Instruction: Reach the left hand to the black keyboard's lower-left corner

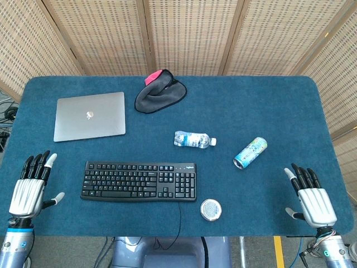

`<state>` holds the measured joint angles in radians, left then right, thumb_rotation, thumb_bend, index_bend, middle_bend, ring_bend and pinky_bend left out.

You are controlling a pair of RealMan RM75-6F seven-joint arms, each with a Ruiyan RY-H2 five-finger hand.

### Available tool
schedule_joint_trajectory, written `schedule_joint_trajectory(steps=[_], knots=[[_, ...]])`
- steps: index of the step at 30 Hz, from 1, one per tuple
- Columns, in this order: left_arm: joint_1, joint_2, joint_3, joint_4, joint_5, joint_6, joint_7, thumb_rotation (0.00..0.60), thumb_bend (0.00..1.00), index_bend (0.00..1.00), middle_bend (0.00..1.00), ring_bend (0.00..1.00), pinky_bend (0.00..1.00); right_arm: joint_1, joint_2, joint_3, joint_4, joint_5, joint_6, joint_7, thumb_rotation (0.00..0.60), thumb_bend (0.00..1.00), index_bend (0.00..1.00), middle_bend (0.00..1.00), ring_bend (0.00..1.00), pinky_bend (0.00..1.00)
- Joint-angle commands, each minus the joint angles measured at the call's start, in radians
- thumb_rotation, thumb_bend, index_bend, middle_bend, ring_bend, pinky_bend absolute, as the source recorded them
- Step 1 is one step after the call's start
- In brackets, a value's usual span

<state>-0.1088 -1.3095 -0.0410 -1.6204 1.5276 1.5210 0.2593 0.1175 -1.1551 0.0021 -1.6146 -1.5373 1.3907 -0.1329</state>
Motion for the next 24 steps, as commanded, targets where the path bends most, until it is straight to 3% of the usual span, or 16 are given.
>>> schedule_joint_trajectory(steps=[1, 24], knots=[[0.0, -0.001, 0.0, 0.002, 0.0, -0.001, 0.001, 0.6, 0.13, 0.0, 0.0, 0.0, 0.0, 0.0, 0.0, 0.0, 0.001, 0.001, 0.0, 0.001, 0.6, 0.02, 0.0, 0.0, 0.0, 0.0], [-0.003, 0.002, -0.001, -0.003, -0.004, -0.011, 0.0, 0.6, 0.14, 0.0, 0.0, 0.0, 0.0, -0.001, 0.004, 0.0, -0.004, -0.001, 0.002, 0.008, 0.6, 0.02, 0.0, 0.0, 0.0, 0.0]])
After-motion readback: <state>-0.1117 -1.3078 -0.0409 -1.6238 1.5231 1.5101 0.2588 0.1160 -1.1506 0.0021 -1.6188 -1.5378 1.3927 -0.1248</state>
